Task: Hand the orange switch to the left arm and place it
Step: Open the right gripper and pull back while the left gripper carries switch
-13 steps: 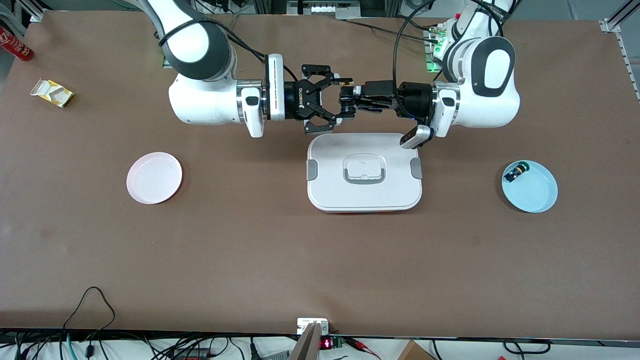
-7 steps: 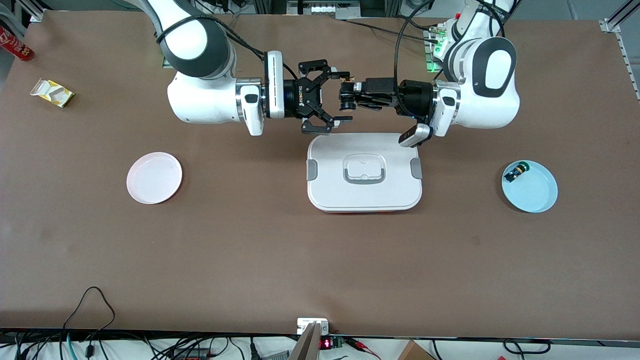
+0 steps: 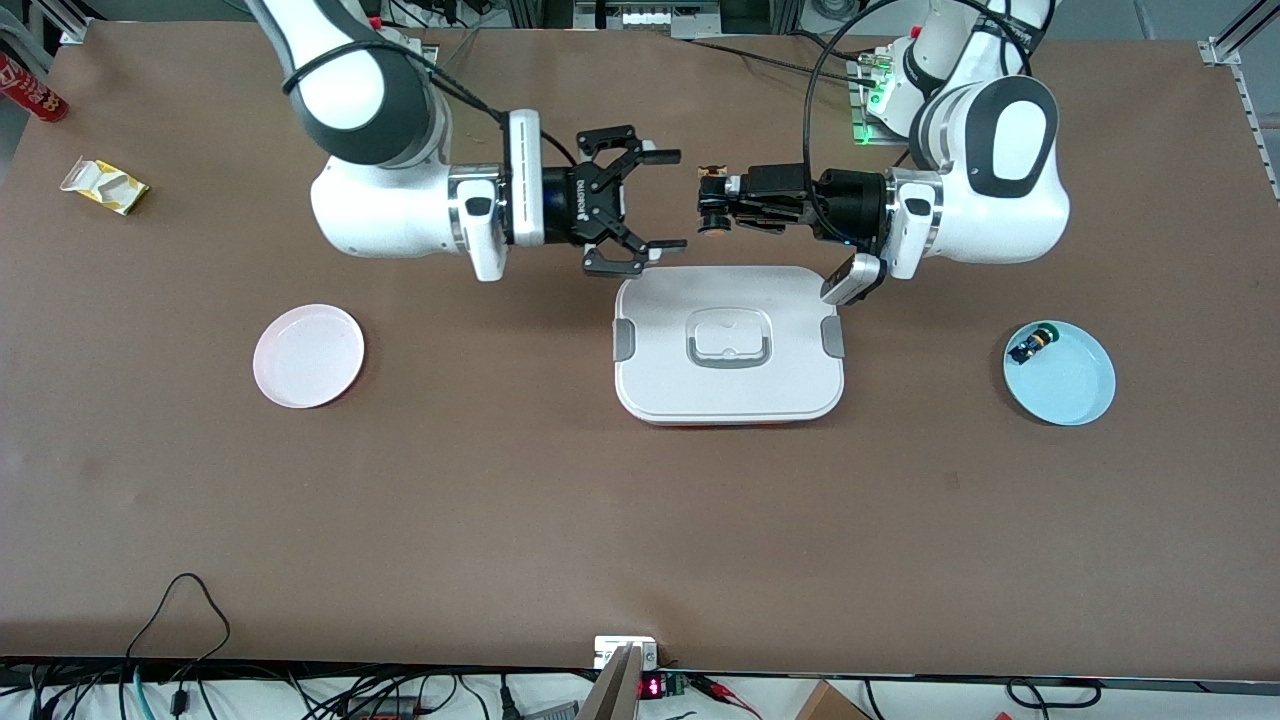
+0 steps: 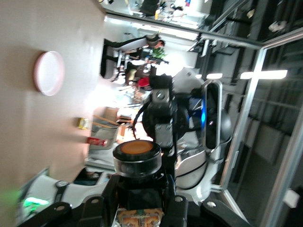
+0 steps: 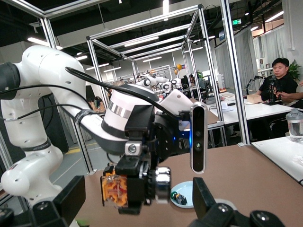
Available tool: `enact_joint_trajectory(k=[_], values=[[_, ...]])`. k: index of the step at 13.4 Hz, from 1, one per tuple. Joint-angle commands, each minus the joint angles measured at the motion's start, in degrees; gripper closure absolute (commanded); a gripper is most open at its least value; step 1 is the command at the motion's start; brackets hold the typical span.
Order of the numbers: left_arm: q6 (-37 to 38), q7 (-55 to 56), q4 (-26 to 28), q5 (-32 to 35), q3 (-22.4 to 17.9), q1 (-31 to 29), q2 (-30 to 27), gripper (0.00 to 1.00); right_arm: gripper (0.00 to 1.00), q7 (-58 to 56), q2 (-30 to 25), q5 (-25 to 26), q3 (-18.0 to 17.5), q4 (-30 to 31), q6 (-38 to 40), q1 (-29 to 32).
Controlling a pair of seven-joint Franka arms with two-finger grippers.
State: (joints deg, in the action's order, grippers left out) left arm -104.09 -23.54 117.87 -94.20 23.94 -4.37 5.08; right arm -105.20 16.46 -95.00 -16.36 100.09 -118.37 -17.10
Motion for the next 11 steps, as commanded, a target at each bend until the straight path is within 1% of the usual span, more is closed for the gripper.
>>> enact_joint_trajectory(k=[1, 3, 5, 6, 7, 9, 11], values=[[0.9, 0.3, -3.5, 10.7, 0.2, -2.0, 1.8, 0.81, 0.0, 1.5, -2.0, 6.5, -0.1, 1.7, 4.4, 5.1], [1.1, -0.4, -3.6, 18.1, 0.2, -3.5, 2.0, 0.81, 0.0, 3.6, -2.0, 9.7, 0.9, 1.3, 9.2, 8.4], [1.4, -1.6, -4.4, 26.5, 0.2, -4.3, 2.2, 0.81, 0.0, 5.5, -2.0, 11.1, 4.5, 1.3, 12.8, 8.8], [1.6, -1.6, -4.4, 30.4, 0.1, -4.9, 2.6, 0.82, 0.0, 7.8, -2.0, 12.3, 5.8, 1.2, 14.0, 8.9], [2.7, -1.5, -4.5, 36.1, 0.1, -5.7, 2.5, 0.82, 0.0, 10.9, -2.1, 13.9, 6.6, 1.2, 14.7, 9.1], [4.0, -1.3, -7.6, 48.9, 0.2, -7.4, 2.7, 0.82, 0.0, 17.5, -3.9, 18.2, 7.0, 1.2, 14.8, 10.7], [9.5, -1.7, -12.7, 58.3, 0.1, -10.1, 4.7, 0.82, 0.0, 26.7, -4.9, 22.6, 7.2, 1.0, 14.8, 11.6]])
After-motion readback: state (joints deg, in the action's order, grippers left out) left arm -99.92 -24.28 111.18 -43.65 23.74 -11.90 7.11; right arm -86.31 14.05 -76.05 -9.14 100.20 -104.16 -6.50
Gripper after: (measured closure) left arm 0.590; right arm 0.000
